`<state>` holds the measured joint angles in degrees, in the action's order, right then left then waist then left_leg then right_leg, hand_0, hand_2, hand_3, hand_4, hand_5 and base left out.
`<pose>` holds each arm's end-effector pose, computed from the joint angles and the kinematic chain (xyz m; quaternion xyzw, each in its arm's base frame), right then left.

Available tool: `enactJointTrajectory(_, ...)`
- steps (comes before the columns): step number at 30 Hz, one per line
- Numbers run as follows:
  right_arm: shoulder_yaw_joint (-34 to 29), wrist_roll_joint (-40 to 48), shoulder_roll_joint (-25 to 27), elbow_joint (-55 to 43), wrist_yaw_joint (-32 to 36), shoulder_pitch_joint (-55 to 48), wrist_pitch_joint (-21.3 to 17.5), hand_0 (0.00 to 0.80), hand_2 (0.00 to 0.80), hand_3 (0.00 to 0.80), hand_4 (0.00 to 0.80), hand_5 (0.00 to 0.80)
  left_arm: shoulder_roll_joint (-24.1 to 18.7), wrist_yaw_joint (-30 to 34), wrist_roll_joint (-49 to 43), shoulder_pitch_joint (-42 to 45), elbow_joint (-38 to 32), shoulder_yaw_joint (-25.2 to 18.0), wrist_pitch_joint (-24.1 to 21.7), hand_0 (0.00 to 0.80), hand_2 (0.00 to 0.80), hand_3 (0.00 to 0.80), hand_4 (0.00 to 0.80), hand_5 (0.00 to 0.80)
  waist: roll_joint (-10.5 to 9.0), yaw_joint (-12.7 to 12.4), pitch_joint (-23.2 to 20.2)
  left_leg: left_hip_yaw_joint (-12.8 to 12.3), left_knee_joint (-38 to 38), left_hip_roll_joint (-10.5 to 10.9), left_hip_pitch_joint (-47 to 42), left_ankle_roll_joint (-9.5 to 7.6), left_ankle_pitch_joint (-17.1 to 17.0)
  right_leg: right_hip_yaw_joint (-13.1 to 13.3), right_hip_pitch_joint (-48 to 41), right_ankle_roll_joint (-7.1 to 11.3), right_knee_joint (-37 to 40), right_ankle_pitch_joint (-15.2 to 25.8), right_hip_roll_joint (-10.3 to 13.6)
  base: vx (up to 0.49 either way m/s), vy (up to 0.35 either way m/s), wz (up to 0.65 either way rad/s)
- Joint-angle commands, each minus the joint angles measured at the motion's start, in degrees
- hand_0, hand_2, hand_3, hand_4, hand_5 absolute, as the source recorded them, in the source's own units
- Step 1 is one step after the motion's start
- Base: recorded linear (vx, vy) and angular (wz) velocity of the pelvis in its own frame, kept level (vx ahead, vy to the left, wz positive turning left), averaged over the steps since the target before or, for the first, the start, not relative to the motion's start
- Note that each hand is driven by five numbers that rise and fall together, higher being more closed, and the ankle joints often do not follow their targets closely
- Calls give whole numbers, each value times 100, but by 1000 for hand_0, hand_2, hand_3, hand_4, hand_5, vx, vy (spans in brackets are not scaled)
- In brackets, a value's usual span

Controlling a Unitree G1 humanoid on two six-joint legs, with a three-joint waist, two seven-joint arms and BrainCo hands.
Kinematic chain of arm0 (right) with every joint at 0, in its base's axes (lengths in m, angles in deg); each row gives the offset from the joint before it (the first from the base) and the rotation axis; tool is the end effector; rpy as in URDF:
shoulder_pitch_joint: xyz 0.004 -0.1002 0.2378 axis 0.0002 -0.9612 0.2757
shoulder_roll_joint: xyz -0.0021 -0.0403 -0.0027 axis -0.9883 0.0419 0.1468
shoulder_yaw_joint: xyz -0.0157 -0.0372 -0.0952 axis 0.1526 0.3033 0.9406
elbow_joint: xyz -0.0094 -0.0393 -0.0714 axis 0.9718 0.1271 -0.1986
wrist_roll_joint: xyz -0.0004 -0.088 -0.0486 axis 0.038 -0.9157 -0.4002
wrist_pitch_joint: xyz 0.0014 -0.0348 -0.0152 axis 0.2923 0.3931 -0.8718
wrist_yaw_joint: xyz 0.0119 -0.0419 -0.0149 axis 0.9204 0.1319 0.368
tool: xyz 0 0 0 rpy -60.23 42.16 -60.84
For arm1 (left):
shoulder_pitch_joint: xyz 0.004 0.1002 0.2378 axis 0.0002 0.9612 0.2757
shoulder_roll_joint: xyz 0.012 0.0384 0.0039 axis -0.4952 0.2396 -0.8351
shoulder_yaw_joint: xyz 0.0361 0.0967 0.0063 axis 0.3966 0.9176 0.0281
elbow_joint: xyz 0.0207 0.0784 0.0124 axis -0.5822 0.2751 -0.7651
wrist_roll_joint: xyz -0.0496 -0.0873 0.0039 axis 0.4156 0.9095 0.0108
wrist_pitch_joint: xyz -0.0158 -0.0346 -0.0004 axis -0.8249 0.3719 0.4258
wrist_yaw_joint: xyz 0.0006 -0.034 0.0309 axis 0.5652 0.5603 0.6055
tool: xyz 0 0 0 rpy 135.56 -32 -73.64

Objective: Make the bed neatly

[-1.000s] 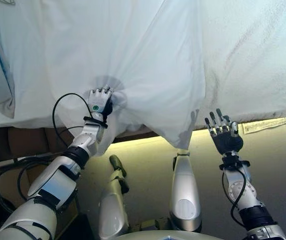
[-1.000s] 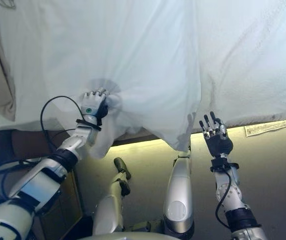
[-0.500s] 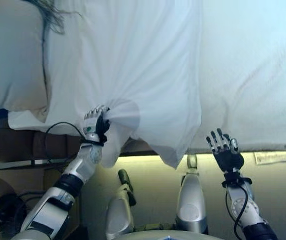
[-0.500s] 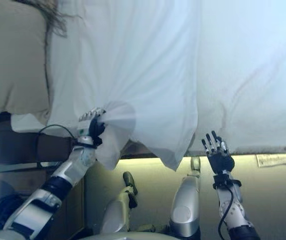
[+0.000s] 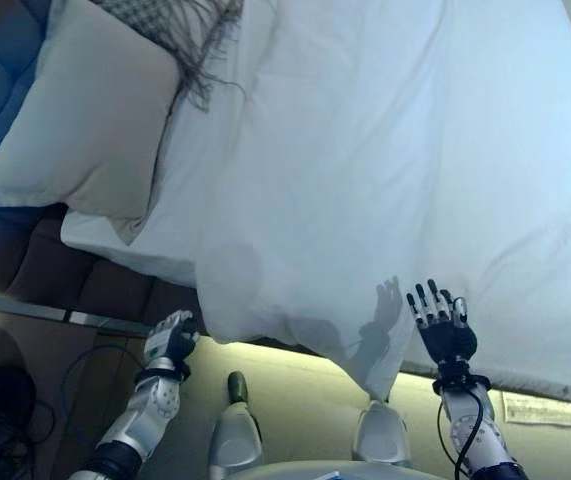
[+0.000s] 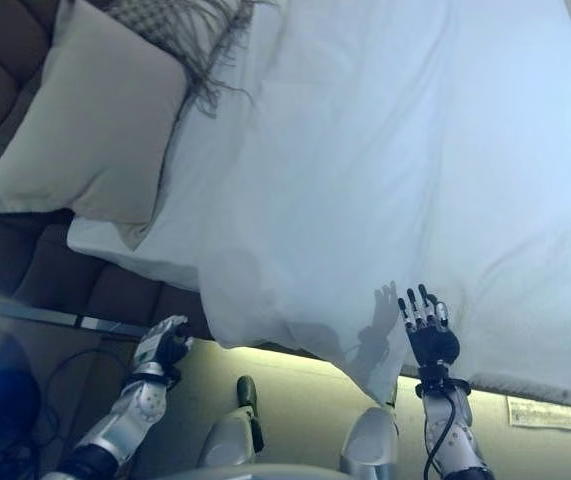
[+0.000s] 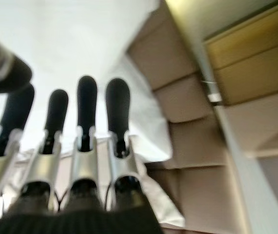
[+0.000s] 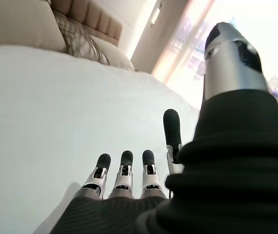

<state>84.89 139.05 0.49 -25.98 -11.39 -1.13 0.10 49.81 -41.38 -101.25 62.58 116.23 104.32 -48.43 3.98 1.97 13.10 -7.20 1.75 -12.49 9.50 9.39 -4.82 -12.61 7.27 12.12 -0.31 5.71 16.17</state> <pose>0.1491 -0.2246 -0.0177 0.4825 0.0145 -0.0748 0.8726 0.1551 0.2299 -0.0407 0.5222 0.1489 0.0106 0.8396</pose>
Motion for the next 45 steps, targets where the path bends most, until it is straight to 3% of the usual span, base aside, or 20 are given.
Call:
enactJointTrajectory(1,-201,120,-142,-223,94,-61,-263,0,0,0,0,0,-378,94,-55,-248,-367,-260,-171,800,800,800,800,800,-225,-111,-63,28,16,-16,-40,-80,-46,-121,-58,-83,58,137,-79,8,-35,10)
enactJointTrajectory(2,-184,117,-150,-202,77,-85,-270,0,0,0,0,0,-378,199,10,-187,-416,-267,-194,609,609,609,609,609,-237,-145,-123,41,-3,-19,-91,-79,-41,-151,-119,-79,97,145,-87,25,-38,9)
enactJointTrajectory(3,-170,87,-160,-185,71,-104,-273,0,0,0,0,0,-368,333,90,-136,-443,-283,-219,254,254,254,254,254,-246,-170,-170,54,-7,-25,-127,-76,-36,-164,-159,-78,120,147,-96,53,-43,4)
enactJointTrajectory(4,-152,26,-177,-140,59,-118,-293,0,0,0,0,0,-352,472,218,-68,-465,-308,-223,0,0,0,0,0,-253,-195,-221,66,0,-40,-167,-68,-30,-173,-210,-79,142,148,-113,80,-36,4)
enactJointTrajectory(9,-123,-480,-143,-86,-252,-144,-209,0,0,0,0,0,-306,1139,1241,65,-560,-507,-450,0,0,0,0,0,-231,-245,-417,56,29,-135,-347,-24,-23,-151,-422,-105,223,116,-197,114,2,1)
enactJointTrajectory(12,-217,-936,5,-78,-486,-187,-72,0,0,0,0,0,-369,1629,2444,15,-928,-697,-572,0,0,0,0,0,-178,-253,-436,59,17,-141,-348,-32,-16,-132,-429,-103,242,100,-209,47,62,-2)
enactJointTrajectory(18,-385,-978,35,61,-334,-225,18,0,0,0,0,0,-196,2408,3966,-46,-1413,-890,-831,0,0,0,0,0,-201,-320,-315,163,32,-60,-174,-54,-38,-178,-335,-61,210,144,-148,17,46,6)
enactJointTrajectory(22,-371,-915,-36,-12,-246,-294,-33,0,0,0,0,0,53,2857,4835,34,-1413,-970,-671,0,0,0,0,0,-289,-350,-298,153,-46,-23,-217,-85,-61,-216,-358,-47,163,131,-114,23,67,9)
enactJointTrajectory(26,-532,-1024,-96,-174,-260,-608,113,0,0,0,0,0,400,3460,6225,425,-1427,-1290,-367,0,0,0,0,0,-452,-339,-561,79,-134,2,-471,-151,-17,-210,-483,-38,121,90,-91,70,82,1)
enactJointTrajectory(32,-628,-1265,55,-238,-207,-802,559,0,0,0,0,0,582,3892,7039,705,-1158,-1534,-577,0,0,0,0,0,-525,-251,-875,-46,-215,-66,-861,-172,37,-4,-704,-162,84,-75,-191,46,57,-5)
enactJointTrajectory(37,-506,-1408,25,-175,-349,-829,852,0,0,0,0,0,685,3886,7167,640,-1141,-1589,-592,0,0,0,0,0,-570,-233,-1094,-133,-340,-100,-1119,-146,45,49,-893,-221,232,-77,-299,0,2,-14)
enactJointTrajectory(45,-168,-1646,77,-212,-596,-759,878,0,0,0,0,0,830,3924,7538,595,-1254,-1381,-391,0,0,0,0,0,-635,-239,-1266,-126,-396,-163,-1235,-84,20,92,-936,-304,279,-97,-480,-52,-37,-7)
